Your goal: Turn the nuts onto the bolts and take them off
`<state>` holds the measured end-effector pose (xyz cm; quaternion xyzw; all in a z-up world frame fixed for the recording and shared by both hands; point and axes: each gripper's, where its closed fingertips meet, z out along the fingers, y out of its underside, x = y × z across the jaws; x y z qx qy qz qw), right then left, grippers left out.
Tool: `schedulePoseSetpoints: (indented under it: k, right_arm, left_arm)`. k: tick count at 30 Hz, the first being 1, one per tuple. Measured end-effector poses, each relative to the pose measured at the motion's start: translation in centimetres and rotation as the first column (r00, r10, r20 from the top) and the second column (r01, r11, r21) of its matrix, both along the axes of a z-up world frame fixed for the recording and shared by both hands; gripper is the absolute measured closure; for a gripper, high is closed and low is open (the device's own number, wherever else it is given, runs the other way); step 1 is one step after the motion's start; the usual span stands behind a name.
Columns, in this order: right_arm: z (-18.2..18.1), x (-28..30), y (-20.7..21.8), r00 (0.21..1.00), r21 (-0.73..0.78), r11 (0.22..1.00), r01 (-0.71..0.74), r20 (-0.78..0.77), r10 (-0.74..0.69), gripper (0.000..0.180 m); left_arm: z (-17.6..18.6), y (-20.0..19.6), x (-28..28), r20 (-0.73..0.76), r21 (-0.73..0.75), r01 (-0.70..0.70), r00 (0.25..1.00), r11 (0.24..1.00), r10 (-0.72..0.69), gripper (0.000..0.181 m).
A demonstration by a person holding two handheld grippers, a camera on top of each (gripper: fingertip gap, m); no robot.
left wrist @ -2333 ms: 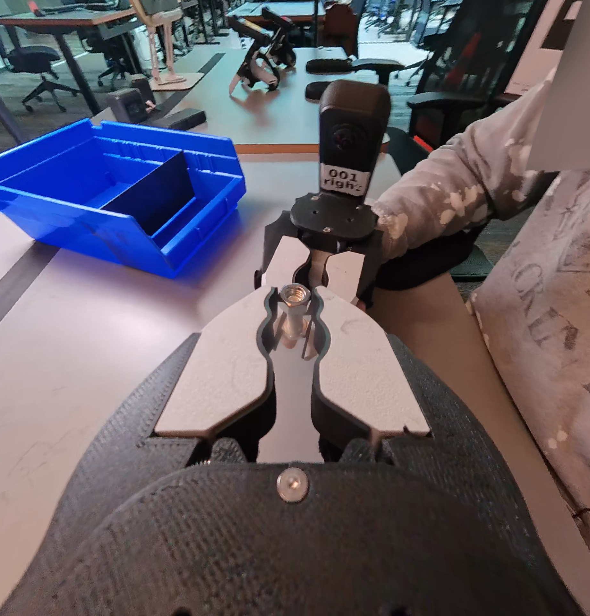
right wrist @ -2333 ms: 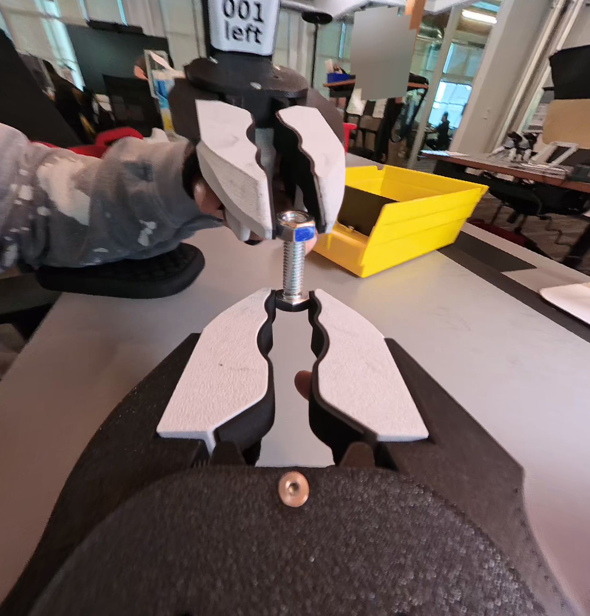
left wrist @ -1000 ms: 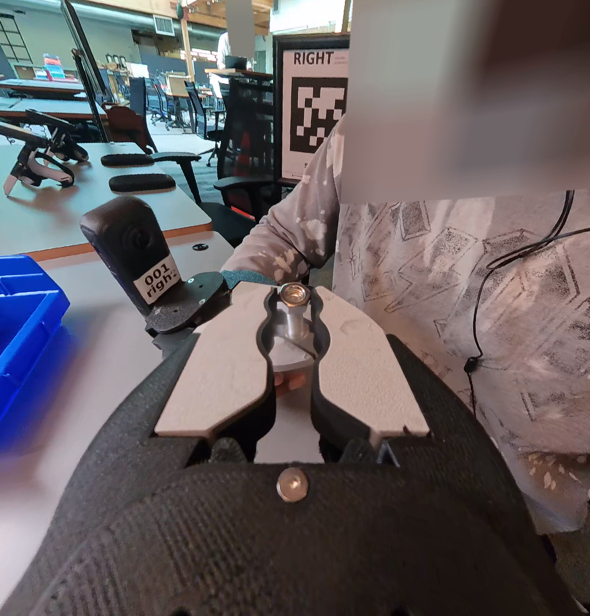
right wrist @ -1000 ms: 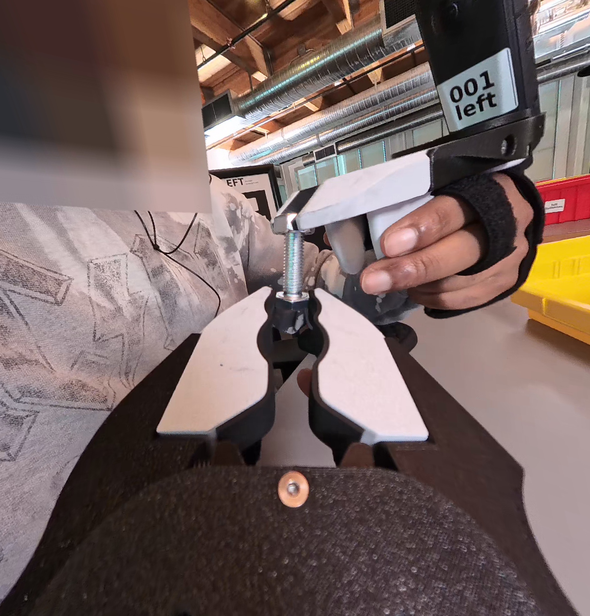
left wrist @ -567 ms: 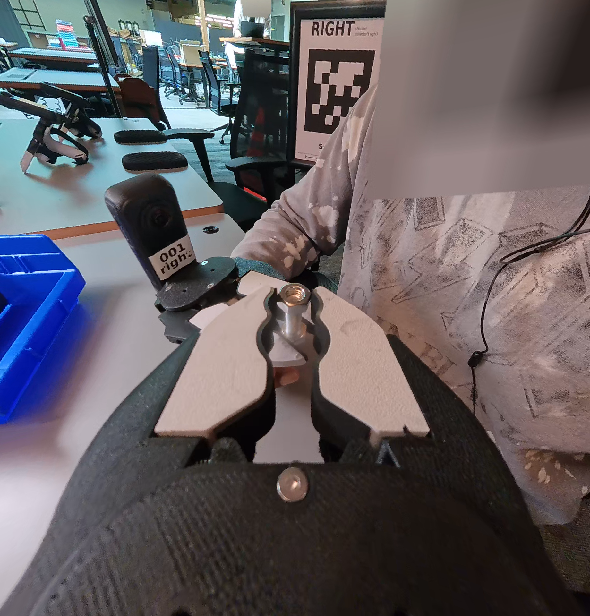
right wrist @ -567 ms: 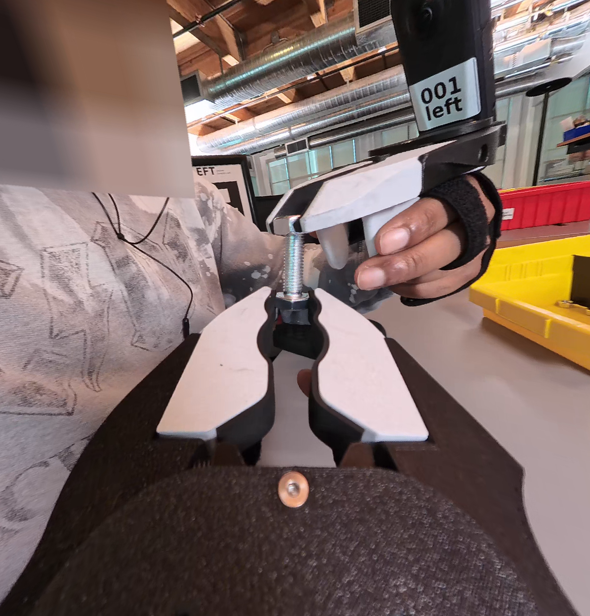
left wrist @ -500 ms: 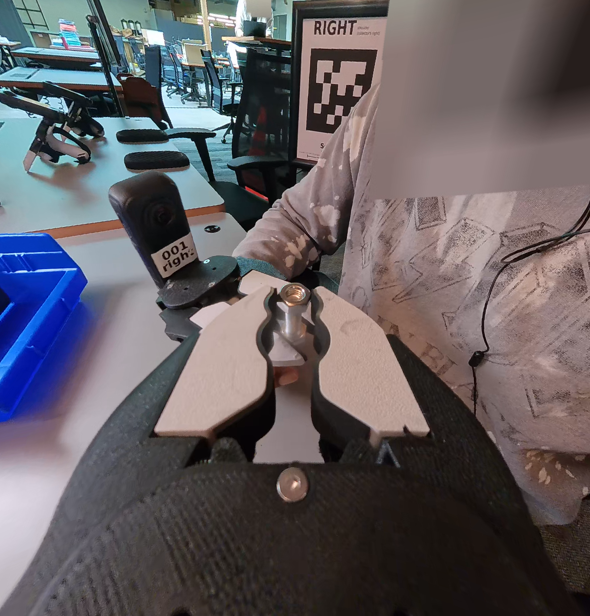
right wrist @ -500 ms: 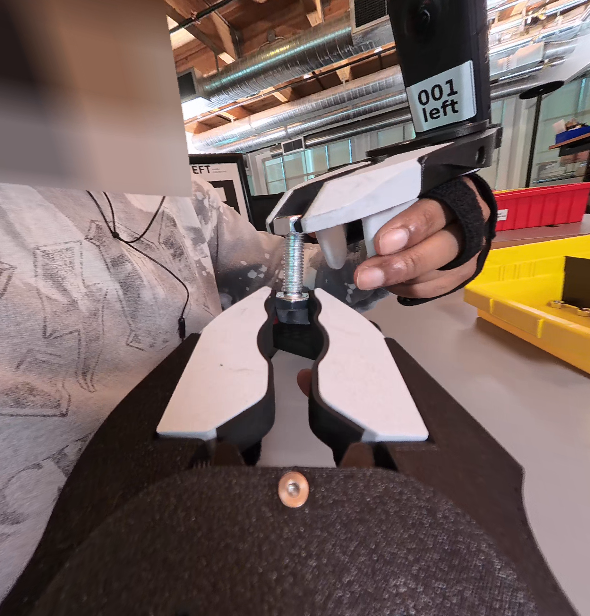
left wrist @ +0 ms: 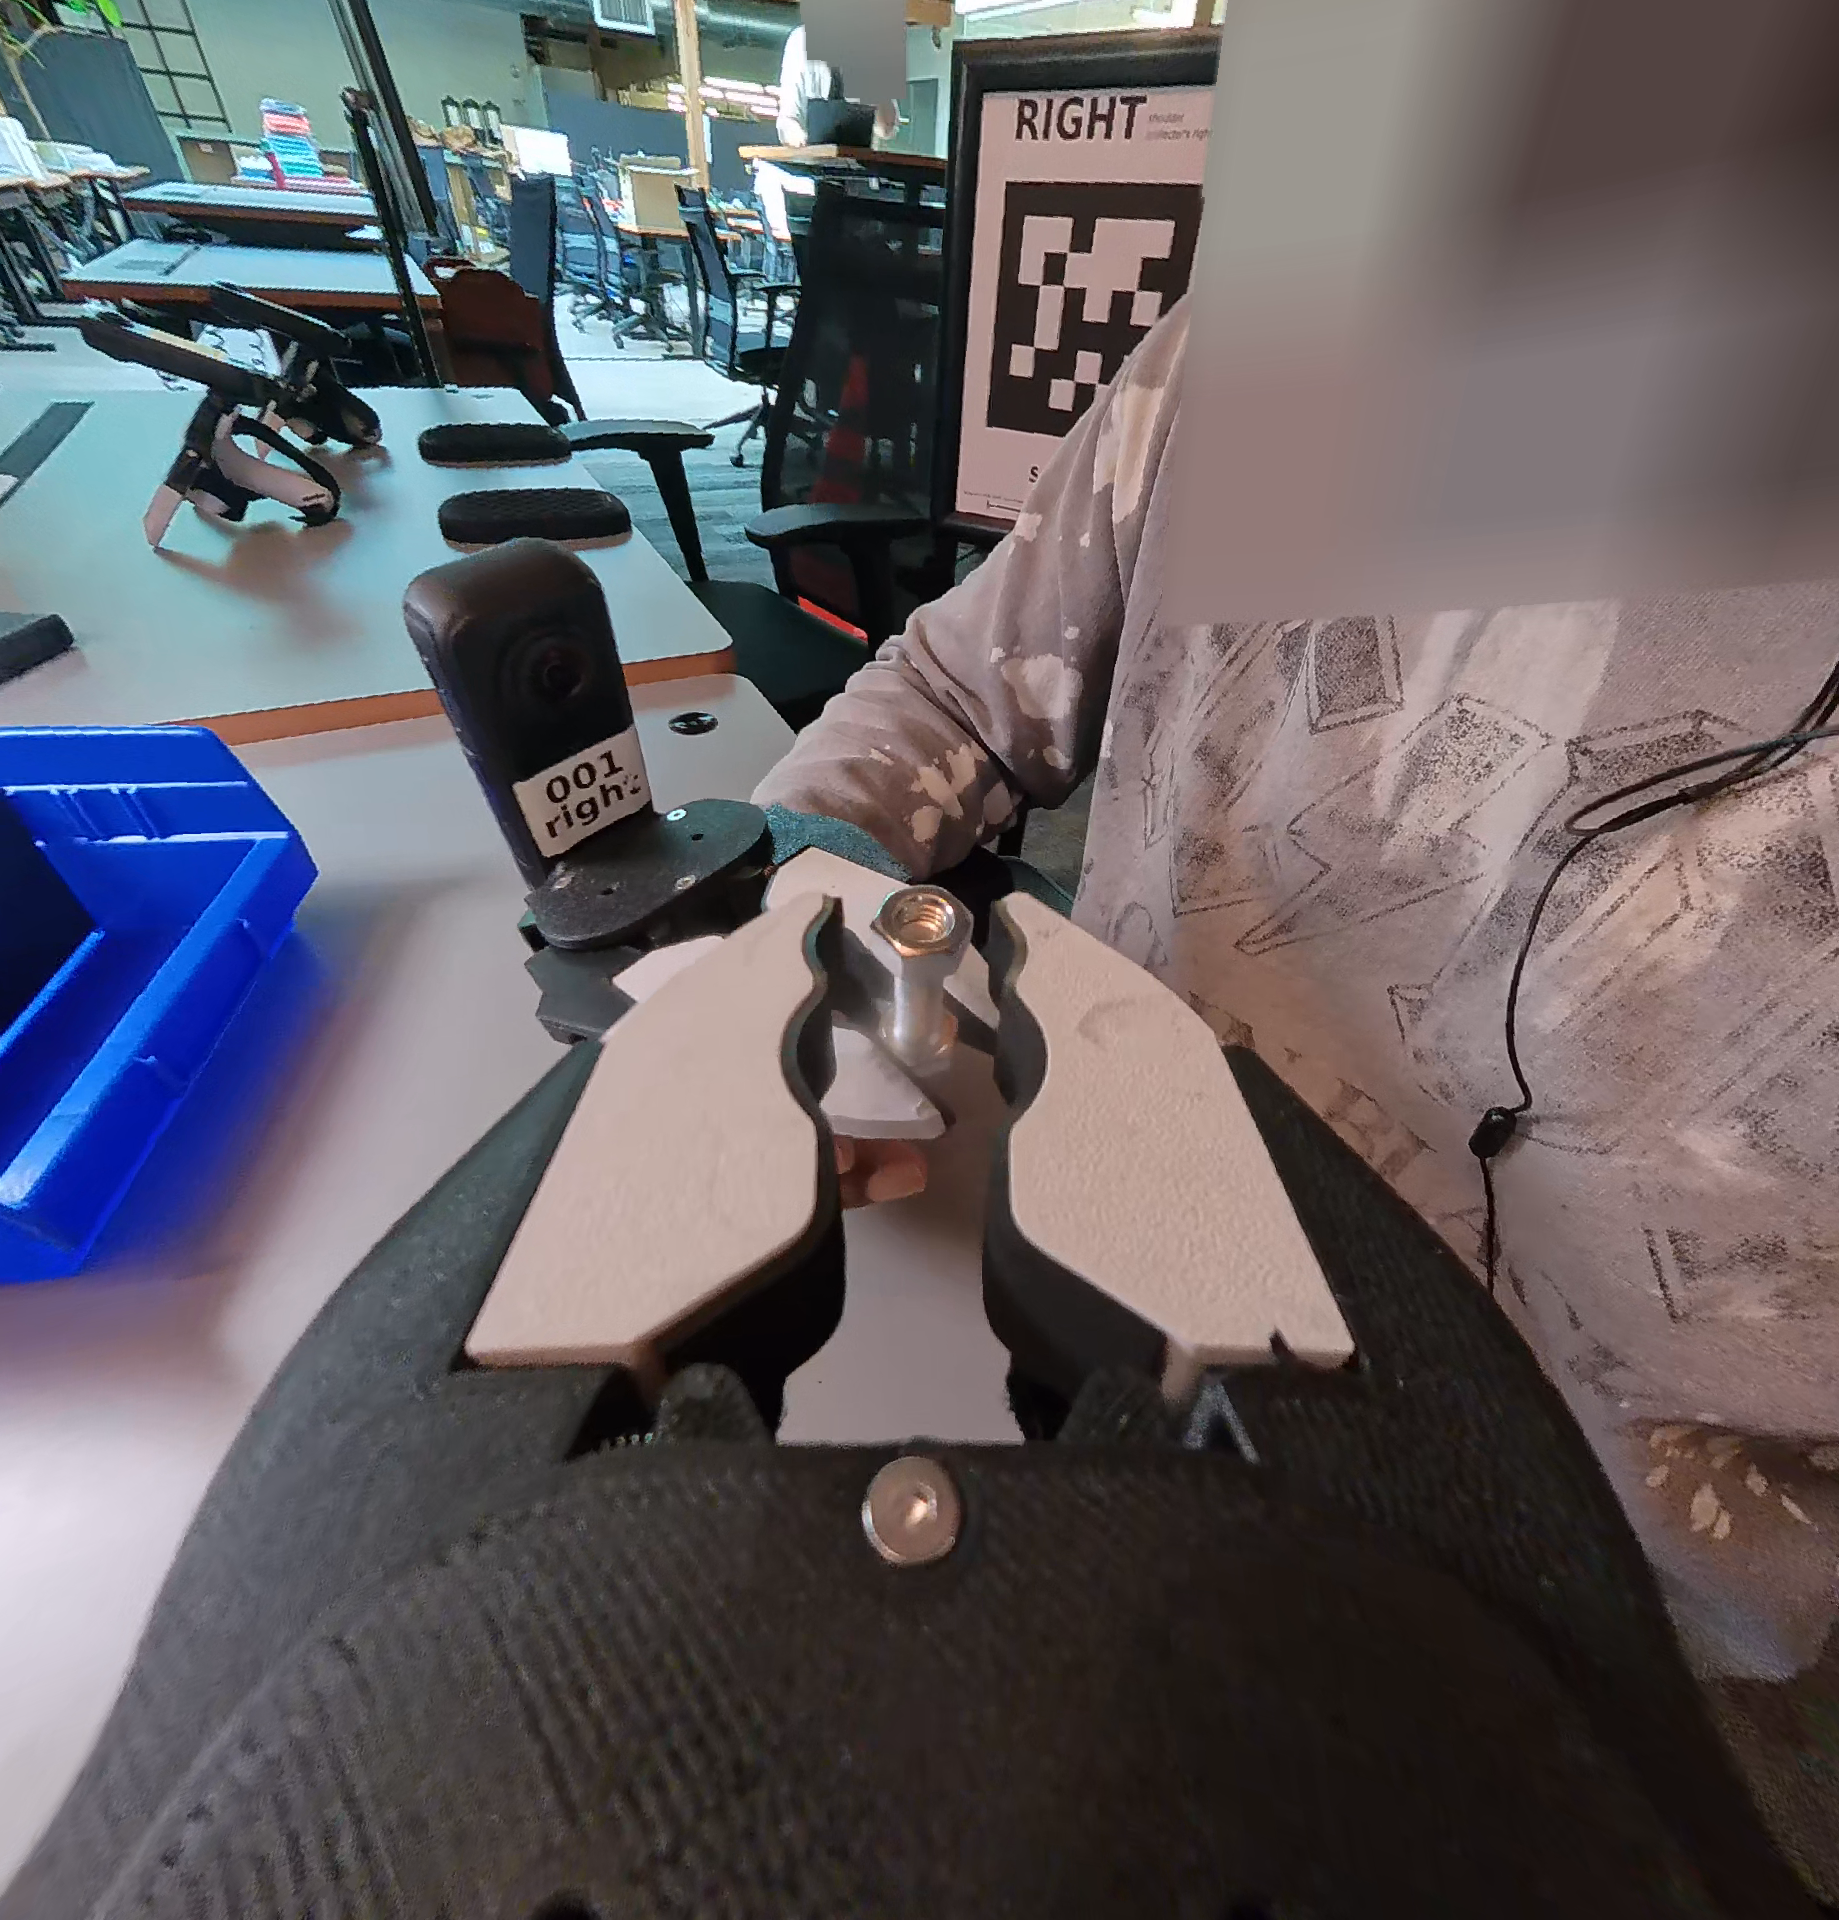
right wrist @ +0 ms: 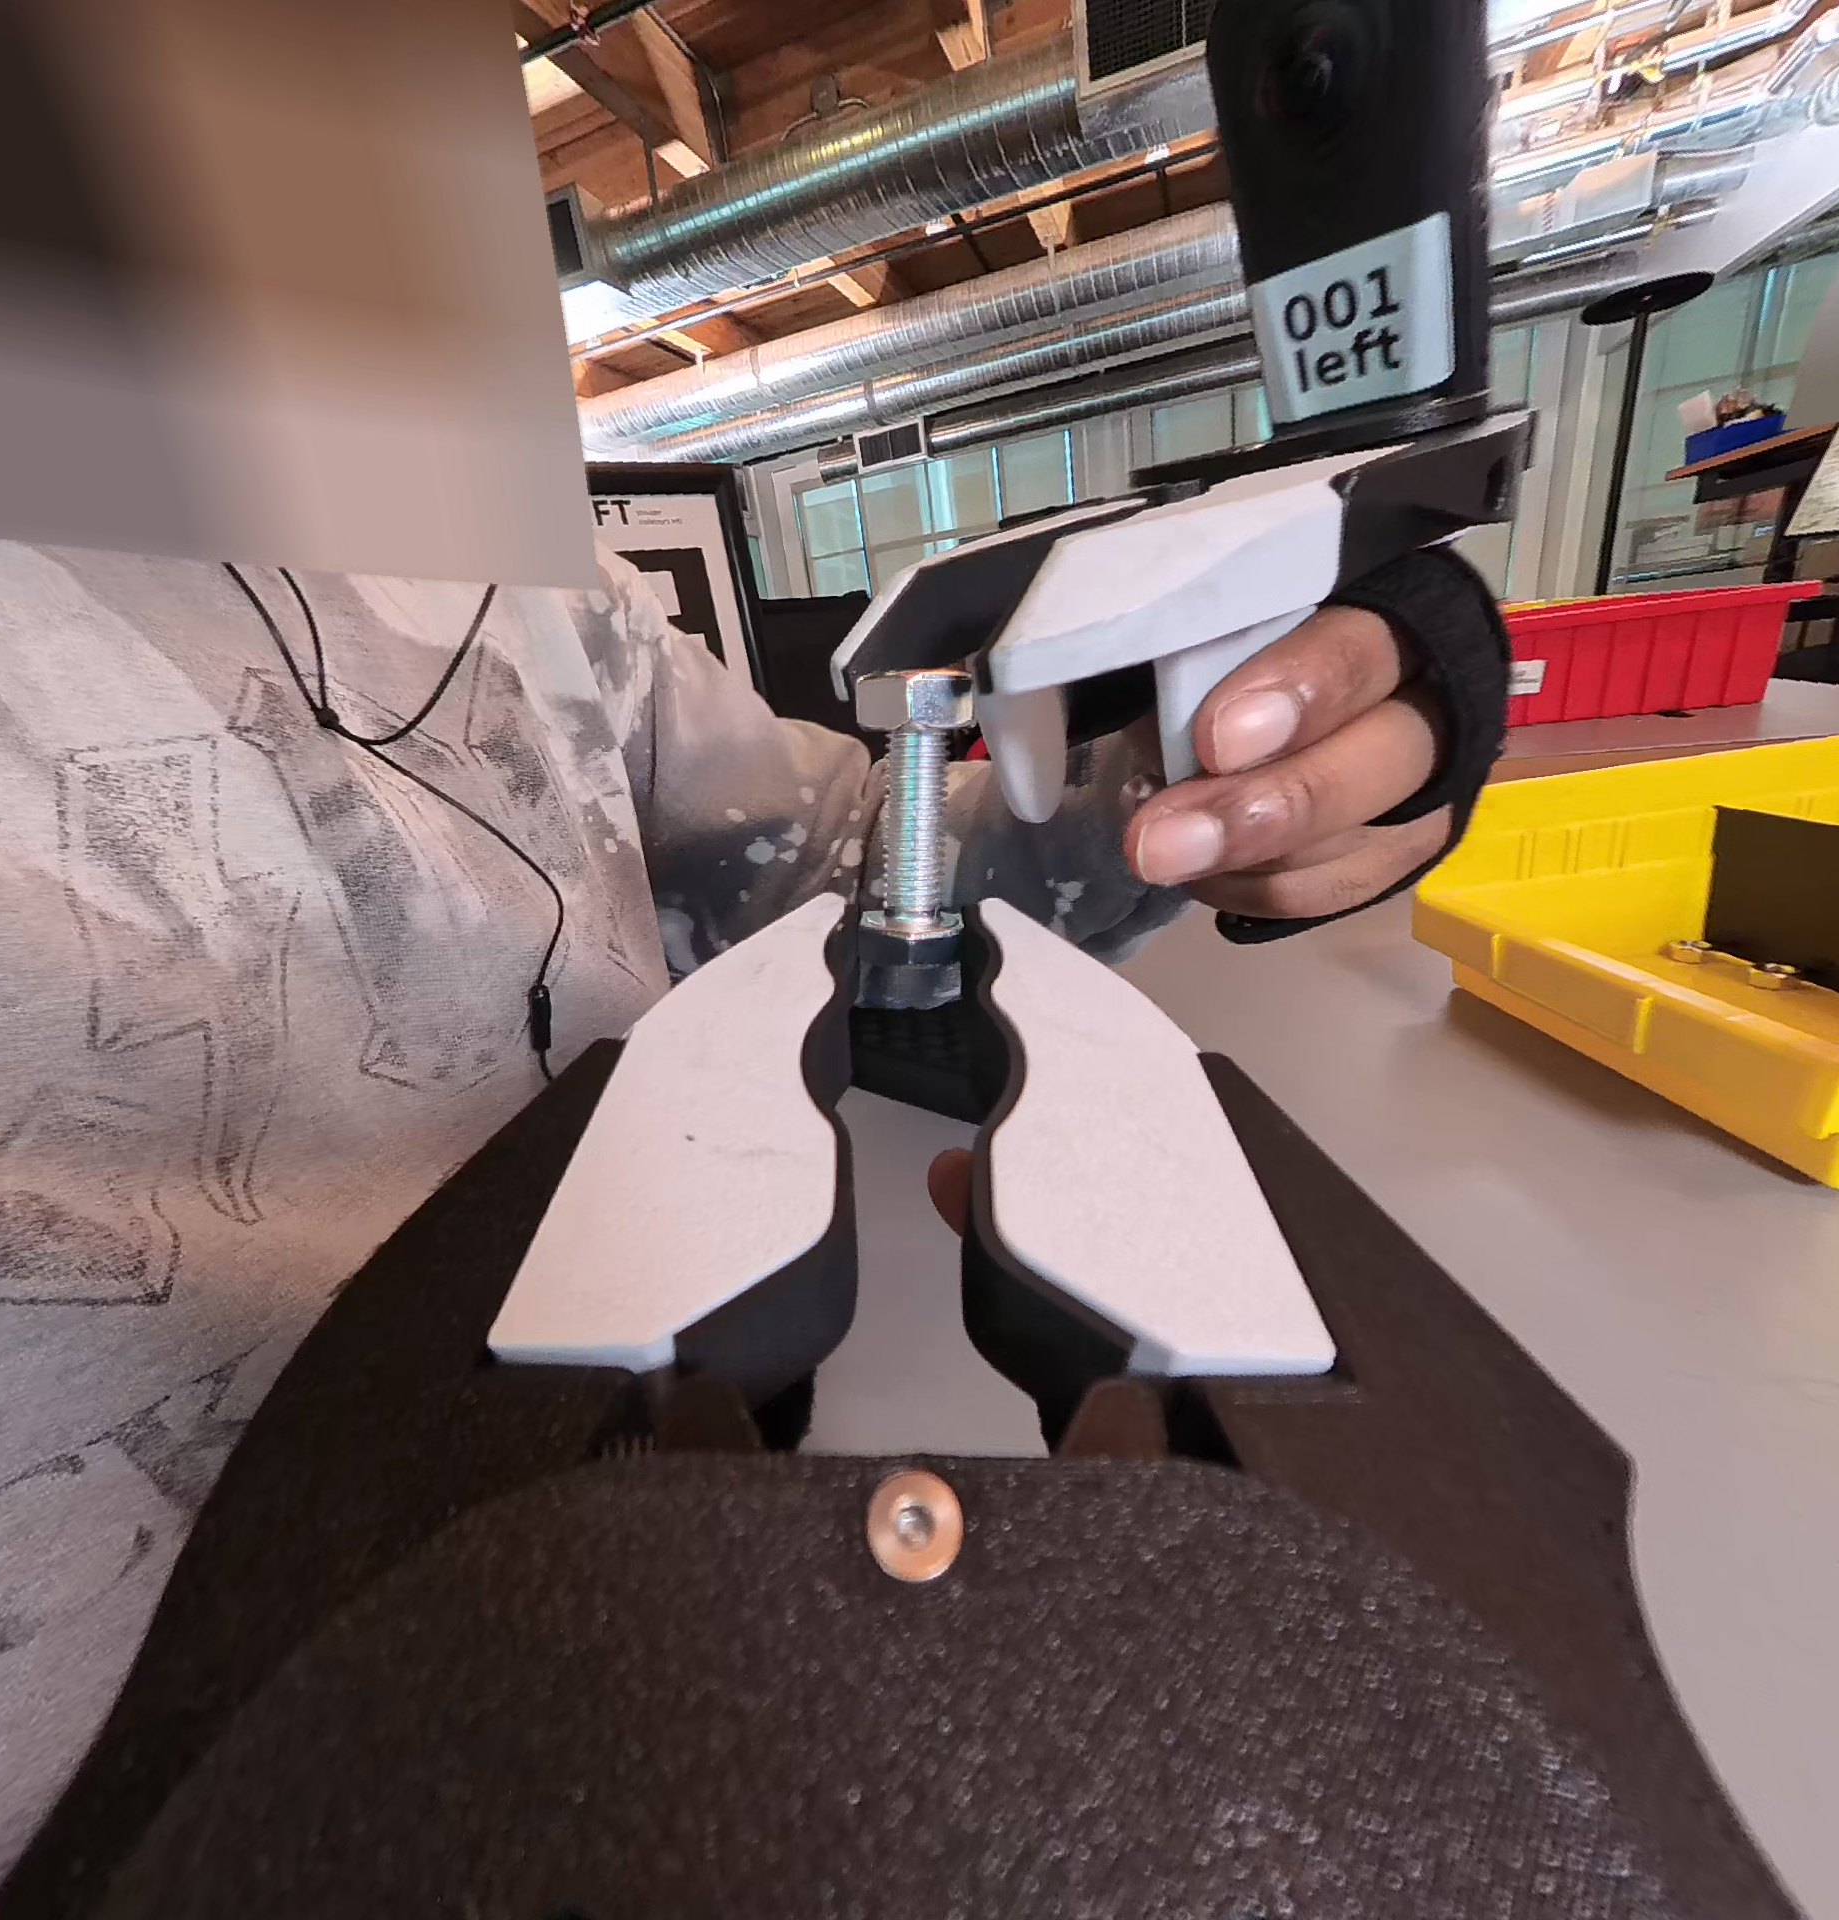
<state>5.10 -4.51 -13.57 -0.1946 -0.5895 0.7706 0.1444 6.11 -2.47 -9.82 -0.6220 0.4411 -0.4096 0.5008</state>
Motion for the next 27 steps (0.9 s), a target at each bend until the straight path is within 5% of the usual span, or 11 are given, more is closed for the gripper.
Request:
schedulePoseSetpoints:
  k: [12, 27]
  right_arm:
    - [1.5, -3.0, 3.8, 0.911, 0.002, 0.916, 0.401, -0.108, -0.398, 0.161]
    - [2.2, -2.6, 3.8, 0.902, -0.011, 0.912, 0.409, -0.146, -0.406, 0.161]
  left_arm:
    - [1.2, 3.4, -2.8, 0.122, 0.097, -0.373, 0.925, 0.923, 0.361, 0.148]
    - [1.6, 3.8, -3.9, 0.170, 0.085, -0.415, 0.902, 0.906, 0.397, 0.153]
